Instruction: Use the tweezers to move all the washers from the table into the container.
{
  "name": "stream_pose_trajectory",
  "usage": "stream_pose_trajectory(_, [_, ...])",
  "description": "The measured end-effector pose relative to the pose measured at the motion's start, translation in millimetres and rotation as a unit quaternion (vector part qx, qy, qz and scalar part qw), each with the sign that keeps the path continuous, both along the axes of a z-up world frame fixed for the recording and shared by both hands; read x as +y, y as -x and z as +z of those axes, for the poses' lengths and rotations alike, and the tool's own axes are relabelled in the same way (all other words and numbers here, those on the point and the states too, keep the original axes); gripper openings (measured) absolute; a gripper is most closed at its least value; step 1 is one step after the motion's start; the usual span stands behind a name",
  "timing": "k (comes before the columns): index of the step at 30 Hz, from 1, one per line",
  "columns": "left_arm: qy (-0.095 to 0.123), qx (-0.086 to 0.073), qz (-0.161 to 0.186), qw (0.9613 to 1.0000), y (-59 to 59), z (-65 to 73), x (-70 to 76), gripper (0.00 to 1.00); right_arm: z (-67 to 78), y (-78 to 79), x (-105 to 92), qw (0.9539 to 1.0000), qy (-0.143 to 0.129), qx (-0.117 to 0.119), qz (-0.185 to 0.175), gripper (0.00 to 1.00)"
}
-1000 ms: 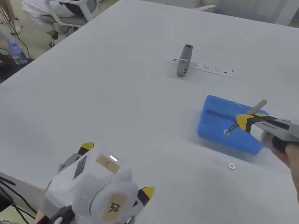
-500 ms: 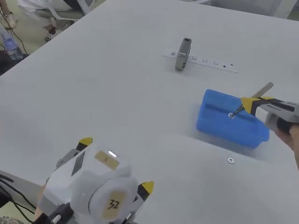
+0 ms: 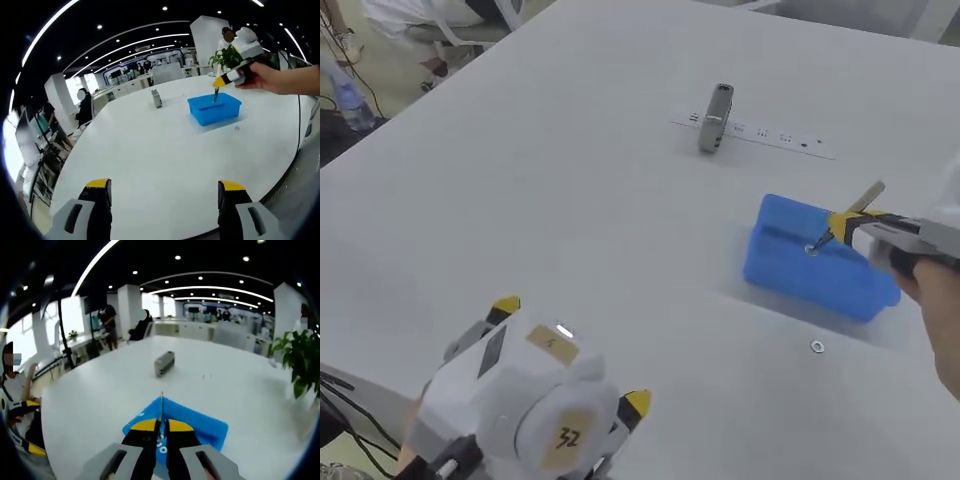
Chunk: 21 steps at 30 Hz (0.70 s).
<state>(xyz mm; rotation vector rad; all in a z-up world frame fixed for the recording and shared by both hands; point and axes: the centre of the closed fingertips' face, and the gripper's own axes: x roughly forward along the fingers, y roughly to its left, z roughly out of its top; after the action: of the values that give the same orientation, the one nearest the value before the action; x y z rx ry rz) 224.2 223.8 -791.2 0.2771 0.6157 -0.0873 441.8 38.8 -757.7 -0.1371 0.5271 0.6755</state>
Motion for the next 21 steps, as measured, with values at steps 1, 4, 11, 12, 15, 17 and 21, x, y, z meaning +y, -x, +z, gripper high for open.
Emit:
stream_pose_trajectory(1, [0.0, 0.0, 0.0, 1.0, 0.0, 0.0, 0.0, 0.89, -7.6, 0.4, -1.5, 0.9999, 0.011, 0.002, 0.001, 0.02])
stream_pose_trajectory(4, [0.001, -0.002, -0.001, 1.0, -0.1, 0.7, -0.5, 0.89, -16.2, -0.9, -5.0, 0.9996, 0.026, 0.004, 0.003, 0.02])
stream_pose_trajectory(11, [0.0, 0.001, -0.003, 1.0, 0.3, -0.1, -1.1, 0.89, -31.0, -5.4, -11.1, 0.9987, 0.051, 0.01, 0.004, 0.02])
stream_pose_trajectory(12, [-0.001, 0.002, -0.003, 1.0, 0.5, -0.6, -0.8, 0.89, -34.4, -5.6, -12.5, 0.9985, 0.052, 0.014, 0.004, 0.02])
stream_pose_trajectory(15, [-0.001, 0.002, -0.002, 1.0, 0.4, -0.6, -0.5, 0.89, -42.8, -5.0, -14.8, 0.9979, 0.061, 0.019, 0.007, 0.02])
stream_pose_trajectory(17, [-0.001, 0.004, -0.003, 1.0, 0.4, -1.2, -0.6, 0.89, -47.5, -3.3, -14.6, 0.9973, 0.07, 0.02, 0.01, 0.02])
stream_pose_trajectory(21, [-0.003, 0.005, -0.004, 1.0, 0.2, -2.0, -0.7, 0.9, -52.4, -2.9, -15.0, 0.9977, 0.066, 0.004, 0.012, 0.02])
